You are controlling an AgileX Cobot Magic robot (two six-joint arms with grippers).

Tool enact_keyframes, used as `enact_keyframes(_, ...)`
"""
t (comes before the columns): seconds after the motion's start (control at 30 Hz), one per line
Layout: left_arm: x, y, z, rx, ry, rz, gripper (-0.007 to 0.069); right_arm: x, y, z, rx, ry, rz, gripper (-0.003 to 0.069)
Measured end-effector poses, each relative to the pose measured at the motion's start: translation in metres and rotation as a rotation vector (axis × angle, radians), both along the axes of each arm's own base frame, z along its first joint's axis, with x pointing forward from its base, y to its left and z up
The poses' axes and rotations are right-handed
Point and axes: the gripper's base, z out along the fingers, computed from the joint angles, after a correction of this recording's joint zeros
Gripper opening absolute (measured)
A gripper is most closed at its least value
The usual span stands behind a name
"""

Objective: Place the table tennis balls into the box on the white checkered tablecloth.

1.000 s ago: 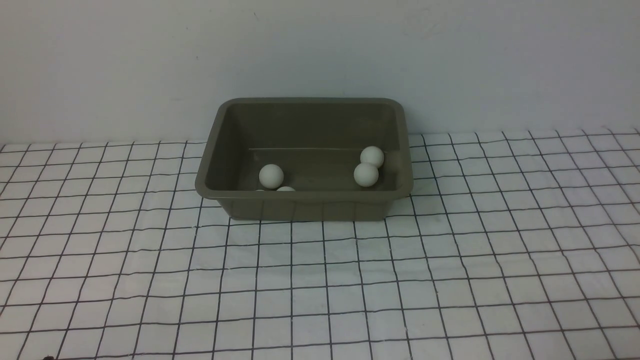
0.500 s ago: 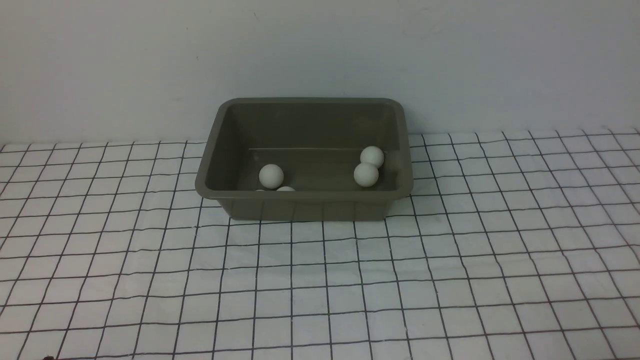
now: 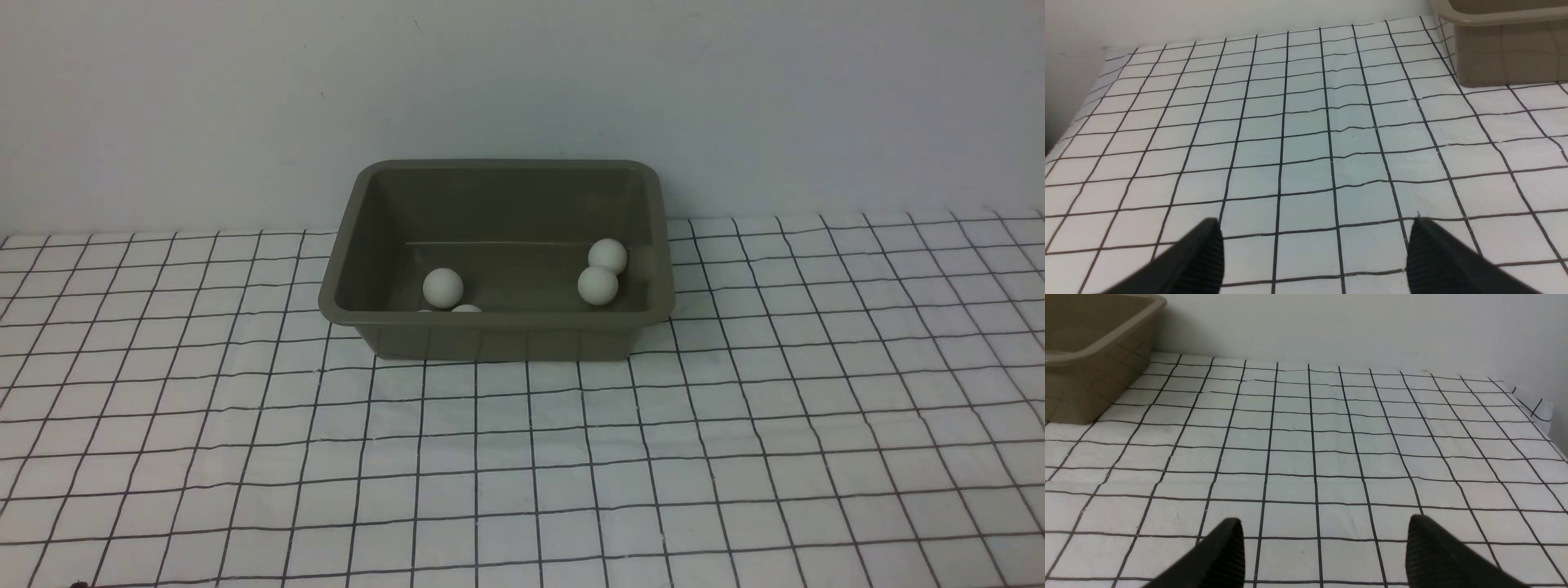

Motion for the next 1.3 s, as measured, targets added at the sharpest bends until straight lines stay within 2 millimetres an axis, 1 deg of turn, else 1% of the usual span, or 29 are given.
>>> enact_keyframes(1.3,0.0000,0.0000,0.0000,0.000,0.000,0.000,0.0542,0.0000,0.0000,0.0001,0.018,-0.002,-0.004,0.0482)
